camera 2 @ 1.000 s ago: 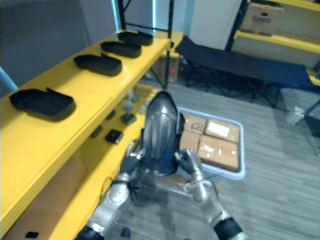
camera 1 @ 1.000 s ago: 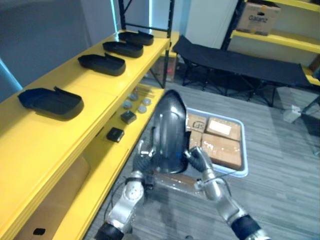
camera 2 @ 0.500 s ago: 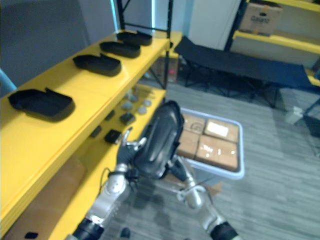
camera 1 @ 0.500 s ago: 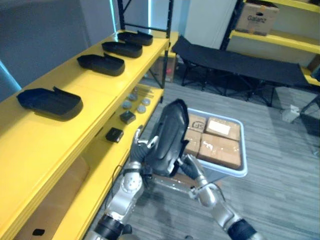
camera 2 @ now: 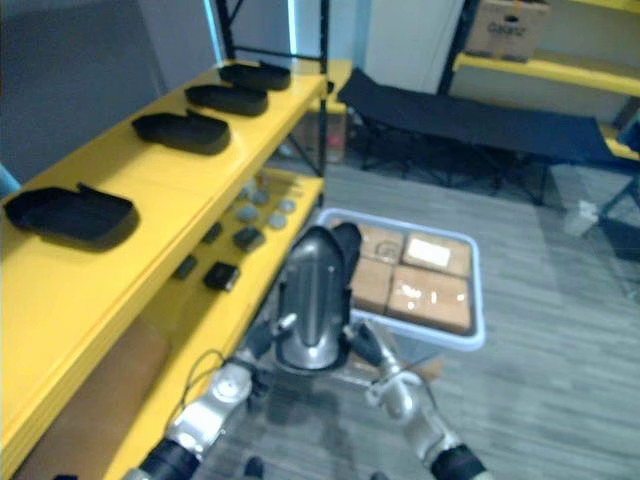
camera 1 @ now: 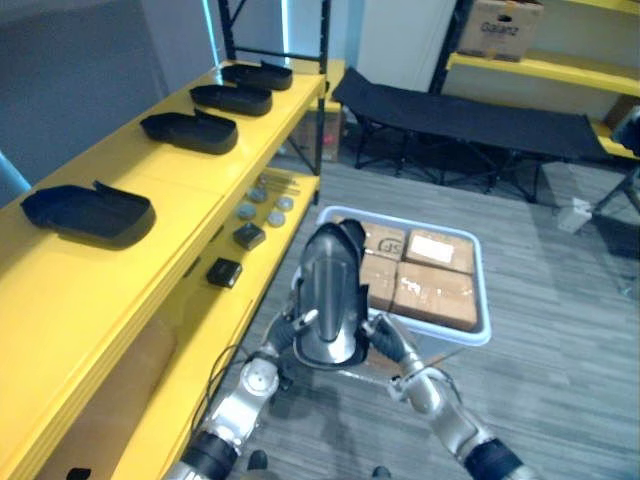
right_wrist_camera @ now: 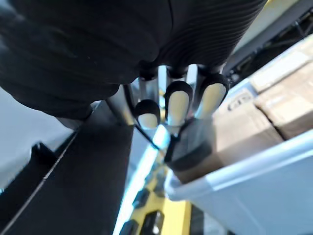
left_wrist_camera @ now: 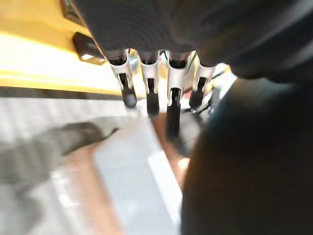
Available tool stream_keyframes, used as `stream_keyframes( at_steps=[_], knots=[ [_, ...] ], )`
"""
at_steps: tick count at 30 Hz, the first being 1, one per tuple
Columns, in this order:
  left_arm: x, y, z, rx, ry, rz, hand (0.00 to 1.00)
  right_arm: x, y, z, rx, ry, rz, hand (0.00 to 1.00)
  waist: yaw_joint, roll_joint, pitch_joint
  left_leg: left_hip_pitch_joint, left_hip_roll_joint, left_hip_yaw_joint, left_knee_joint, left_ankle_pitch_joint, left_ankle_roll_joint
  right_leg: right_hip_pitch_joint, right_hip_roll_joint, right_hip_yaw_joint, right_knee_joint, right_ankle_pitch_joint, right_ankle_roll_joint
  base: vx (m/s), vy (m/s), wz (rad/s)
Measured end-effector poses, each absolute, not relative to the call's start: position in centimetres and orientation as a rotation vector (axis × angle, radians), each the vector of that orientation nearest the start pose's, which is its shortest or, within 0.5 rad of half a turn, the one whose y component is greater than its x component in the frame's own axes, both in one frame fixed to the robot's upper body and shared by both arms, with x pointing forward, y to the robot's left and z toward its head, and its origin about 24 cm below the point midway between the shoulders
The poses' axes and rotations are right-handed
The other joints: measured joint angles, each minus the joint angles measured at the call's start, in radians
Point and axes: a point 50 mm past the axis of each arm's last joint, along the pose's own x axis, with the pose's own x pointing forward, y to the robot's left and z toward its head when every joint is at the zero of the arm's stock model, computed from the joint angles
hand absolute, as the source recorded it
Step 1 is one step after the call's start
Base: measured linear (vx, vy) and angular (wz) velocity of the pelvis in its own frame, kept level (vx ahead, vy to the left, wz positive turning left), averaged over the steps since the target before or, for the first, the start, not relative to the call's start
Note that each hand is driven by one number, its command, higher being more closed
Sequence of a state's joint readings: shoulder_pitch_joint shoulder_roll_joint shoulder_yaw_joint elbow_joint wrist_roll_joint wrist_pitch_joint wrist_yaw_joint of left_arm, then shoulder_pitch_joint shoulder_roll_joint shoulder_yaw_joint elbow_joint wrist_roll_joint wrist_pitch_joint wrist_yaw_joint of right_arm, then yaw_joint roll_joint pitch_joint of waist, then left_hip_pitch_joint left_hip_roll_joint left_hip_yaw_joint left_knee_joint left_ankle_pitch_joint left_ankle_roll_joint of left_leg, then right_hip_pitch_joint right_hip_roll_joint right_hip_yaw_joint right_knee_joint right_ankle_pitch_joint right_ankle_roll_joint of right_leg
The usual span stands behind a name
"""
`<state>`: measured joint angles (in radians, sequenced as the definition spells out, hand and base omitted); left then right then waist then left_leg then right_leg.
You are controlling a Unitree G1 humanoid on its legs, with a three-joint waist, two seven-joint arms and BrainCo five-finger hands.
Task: Walk over and take plastic housings, then place them on the shelf
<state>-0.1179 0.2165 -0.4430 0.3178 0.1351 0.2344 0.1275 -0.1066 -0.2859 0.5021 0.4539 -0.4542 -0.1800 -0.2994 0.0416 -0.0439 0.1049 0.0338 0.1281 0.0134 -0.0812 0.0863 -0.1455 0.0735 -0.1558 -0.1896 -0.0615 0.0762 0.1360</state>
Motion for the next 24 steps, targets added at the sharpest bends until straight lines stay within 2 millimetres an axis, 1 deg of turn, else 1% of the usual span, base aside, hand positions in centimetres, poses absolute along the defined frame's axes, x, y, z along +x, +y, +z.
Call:
stream_keyframes(
  at_steps=[4,7,13,20,24],
  knots=[
    [24.3,11.8,-4.0,0.539,0.426,-0.274,1.0,23.5,-11.9,-3.6,-0.815,0.031,0.327,1.0,-0.004,0.018,0.005,0.0,0.0,0.0,0.0,0.0,0.0,-0.001,0.0,0.0,0.0,0.002,0.001,0.0,0.0,0.0],
    [24.2,11.8,-4.2,0.542,0.431,-0.278,1.0,23.4,-12.0,-3.9,-0.82,0.045,0.331,1.0,-0.005,0.026,0.005,0.0,0.0,-0.001,0.0,0.0,0.0,-0.001,0.0,0.0,0.0,0.002,0.001,0.0,0.0,0.0],
    [23.7,11.7,-5.1,0.56,0.463,-0.298,1.0,23.4,-12.0,-4.0,-0.827,0.044,0.333,1.0,-0.007,0.032,0.007,0.0,0.0,-0.002,0.0,0.0,0.0,0.0,0.0,0.0,0.0,0.002,0.001,0.0,0.0,0.0],
    [23.7,11.7,-5.1,0.566,0.458,-0.298,1.0,23.5,-11.9,-3.8,-0.823,0.028,0.332,1.0,-0.015,0.038,0.01,0.0,0.0,-0.002,0.0,0.0,0.0,0.0,0.0,0.0,0.0,0.002,0.001,0.0,0.0,0.0],
    [23.6,11.3,-5.0,0.569,0.437,-0.295,1.0,23.9,-11.8,-3.2,-0.844,-0.019,0.305,1.0,-0.016,0.039,0.01,0.001,0.001,0.0,0.0,0.0,0.0,0.0,0.0,0.003,0.0,0.002,0.001,0.0,0.0,0.0]
  ],
)
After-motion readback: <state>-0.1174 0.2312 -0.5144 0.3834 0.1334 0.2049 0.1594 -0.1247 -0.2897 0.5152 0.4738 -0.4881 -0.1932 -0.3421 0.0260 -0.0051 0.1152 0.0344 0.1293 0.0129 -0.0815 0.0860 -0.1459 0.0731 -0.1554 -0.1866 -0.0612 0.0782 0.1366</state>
